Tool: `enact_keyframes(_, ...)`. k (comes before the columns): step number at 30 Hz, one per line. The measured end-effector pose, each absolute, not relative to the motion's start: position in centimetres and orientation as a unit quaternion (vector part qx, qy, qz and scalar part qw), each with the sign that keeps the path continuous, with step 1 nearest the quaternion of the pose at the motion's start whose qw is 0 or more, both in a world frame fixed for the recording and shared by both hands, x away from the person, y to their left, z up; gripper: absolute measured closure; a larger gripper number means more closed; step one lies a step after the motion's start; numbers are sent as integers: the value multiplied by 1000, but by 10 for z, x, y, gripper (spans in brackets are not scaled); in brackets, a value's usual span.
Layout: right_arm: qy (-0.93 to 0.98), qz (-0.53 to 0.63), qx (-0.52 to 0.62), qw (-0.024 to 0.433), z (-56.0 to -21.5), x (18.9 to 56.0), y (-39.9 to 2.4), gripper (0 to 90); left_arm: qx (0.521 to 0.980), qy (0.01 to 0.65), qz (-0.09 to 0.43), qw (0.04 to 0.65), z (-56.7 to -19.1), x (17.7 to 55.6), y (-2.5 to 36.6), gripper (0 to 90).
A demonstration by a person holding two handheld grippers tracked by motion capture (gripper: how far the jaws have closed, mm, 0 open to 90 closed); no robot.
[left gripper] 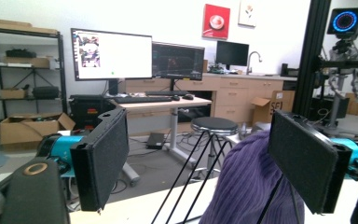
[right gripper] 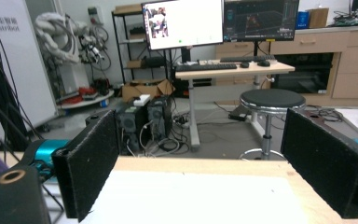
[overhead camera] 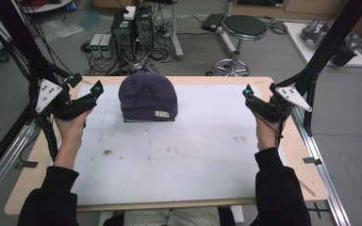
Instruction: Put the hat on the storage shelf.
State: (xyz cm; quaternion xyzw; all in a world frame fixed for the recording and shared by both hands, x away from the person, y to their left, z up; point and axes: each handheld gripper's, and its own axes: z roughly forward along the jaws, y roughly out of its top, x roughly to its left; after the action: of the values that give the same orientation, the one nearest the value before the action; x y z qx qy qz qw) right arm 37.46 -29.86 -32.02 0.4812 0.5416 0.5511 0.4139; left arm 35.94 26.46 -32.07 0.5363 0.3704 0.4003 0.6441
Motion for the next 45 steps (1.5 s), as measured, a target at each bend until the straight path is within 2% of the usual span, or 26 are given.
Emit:
enact_keyframes(15, 545, 532, 497, 417, -347, 358, -321, 109, 532, 392, 388, 643, -348, 342, 280, 184)
enact_keyframes(24, 556, 522, 493, 418, -356, 351, -323, 109, 530, 412, 397, 626, -367, 335, 289, 182)
enact_keyframes(45, 558, 510, 510, 410, -396, 332, -335, 109, 535, 438, 393, 606, -401, 316, 290, 179)
